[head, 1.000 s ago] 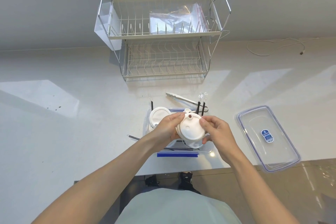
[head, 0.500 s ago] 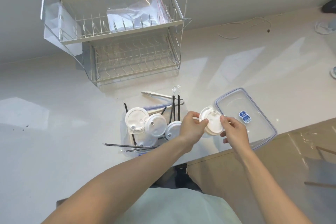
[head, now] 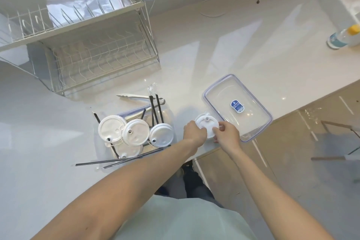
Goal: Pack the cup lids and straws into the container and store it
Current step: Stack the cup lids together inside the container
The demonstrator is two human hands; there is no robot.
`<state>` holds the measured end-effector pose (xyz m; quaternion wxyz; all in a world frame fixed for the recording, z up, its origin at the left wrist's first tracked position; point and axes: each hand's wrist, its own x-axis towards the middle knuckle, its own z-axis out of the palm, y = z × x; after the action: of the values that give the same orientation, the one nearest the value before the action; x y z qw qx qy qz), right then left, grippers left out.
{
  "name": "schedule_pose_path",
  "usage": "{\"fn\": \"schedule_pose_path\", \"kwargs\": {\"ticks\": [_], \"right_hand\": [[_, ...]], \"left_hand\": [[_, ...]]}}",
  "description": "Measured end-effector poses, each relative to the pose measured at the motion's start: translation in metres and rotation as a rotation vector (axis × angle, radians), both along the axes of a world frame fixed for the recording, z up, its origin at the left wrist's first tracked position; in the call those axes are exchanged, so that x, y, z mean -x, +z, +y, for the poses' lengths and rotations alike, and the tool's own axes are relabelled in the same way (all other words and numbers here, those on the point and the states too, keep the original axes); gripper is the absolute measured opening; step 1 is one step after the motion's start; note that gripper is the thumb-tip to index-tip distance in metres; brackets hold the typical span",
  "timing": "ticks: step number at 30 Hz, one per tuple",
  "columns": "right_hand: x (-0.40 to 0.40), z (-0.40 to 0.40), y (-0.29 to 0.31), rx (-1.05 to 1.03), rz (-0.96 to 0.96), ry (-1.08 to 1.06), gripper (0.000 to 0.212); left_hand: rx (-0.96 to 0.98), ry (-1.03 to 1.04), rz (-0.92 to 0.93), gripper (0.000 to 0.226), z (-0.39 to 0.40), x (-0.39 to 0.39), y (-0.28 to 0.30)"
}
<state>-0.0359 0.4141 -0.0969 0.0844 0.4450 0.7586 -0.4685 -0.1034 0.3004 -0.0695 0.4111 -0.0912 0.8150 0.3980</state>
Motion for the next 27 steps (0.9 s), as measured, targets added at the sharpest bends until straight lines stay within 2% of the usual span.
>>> {"fn": "schedule_pose_path", "kwargs": {"ticks": [4, 8, 12, 15, 19, 21, 23, 27], "right_hand": [[0.002, -0.003, -0.007, -0.168, -0.031, 0.139, 0.015], [0.007, -0.005, -0.001, -0.248, -0.051, 0.217, 0.027], [0.028, -0.019, 0.022, -0.328, 0.141, 0.263, 0.027], [0.052, -0.046, 0.042, -0.266, 0.292, 0.434, 0.018], [0.074, -0.088, 0.058, -0.281, 0.393, 0.807, 0.016], [0.08, -0.106, 0.058, -0.321, 0.351, 1.01, 0.023], [0.083, -0.122, 0.054, -0.449, 0.264, 1.195, 0.028], [0.084, -0.142, 0.045, -0.651, 0.118, 1.309, 0.035]], "left_hand": [[-0.009, -0.025, -0.013, 0.036, -0.007, 0.001, -0.002], [-0.133, -0.013, -0.007, 0.053, -0.019, 0.007, 0.015], [-0.237, 0.087, 0.221, 0.022, -0.047, 0.024, 0.039], [-0.141, 0.145, 0.396, 0.019, -0.082, 0.035, 0.049], [0.062, 0.165, 0.57, 0.024, -0.139, 0.039, 0.054], [0.191, 0.162, 0.671, 0.029, -0.169, 0.039, 0.052], [0.311, 0.122, 0.678, 0.041, -0.196, 0.038, 0.048], [0.449, -0.012, 0.598, 0.055, -0.219, 0.033, 0.039]]}}
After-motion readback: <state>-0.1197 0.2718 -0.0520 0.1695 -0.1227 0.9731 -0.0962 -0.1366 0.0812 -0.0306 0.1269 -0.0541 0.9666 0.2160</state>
